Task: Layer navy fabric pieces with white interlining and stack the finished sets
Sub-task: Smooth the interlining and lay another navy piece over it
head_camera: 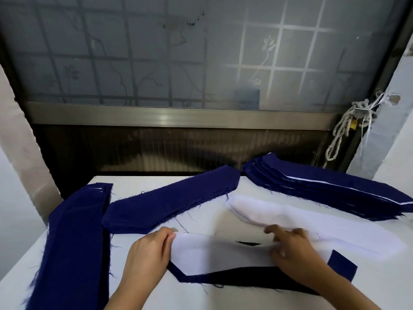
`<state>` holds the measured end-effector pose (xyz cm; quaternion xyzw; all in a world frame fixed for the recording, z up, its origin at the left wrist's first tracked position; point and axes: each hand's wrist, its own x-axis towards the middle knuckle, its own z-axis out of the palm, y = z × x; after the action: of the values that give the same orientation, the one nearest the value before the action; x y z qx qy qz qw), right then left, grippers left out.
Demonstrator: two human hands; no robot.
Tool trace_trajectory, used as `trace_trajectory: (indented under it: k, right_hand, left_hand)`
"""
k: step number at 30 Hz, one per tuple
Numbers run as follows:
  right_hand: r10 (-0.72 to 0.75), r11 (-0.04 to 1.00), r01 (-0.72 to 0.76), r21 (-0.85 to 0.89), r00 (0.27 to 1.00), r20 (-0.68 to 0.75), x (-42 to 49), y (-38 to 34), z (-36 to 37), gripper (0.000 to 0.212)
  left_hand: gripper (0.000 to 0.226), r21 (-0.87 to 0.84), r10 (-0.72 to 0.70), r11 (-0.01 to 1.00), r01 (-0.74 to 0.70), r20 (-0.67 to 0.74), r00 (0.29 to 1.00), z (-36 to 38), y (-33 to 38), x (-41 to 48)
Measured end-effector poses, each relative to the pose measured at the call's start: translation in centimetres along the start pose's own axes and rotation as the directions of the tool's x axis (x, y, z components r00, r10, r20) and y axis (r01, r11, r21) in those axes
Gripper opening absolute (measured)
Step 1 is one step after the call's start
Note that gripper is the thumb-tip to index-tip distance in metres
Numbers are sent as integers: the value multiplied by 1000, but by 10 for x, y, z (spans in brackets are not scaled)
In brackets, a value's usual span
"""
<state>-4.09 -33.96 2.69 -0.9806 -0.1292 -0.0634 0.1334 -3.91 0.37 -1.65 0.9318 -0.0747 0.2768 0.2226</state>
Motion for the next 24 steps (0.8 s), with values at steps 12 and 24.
trace_trajectory:
  k: [12,24]
  right_hand:
    - [522,838,-390,383,777,-351,-63,62,-5,31]
    - [467,873,-485,54,797,-384,-71,44,-7,43]
  left_hand:
    - [12,-126,-211,966,227,130,969,-4,5,2]
    - [23,-153,-289,941,303,105,952,-5,3,3]
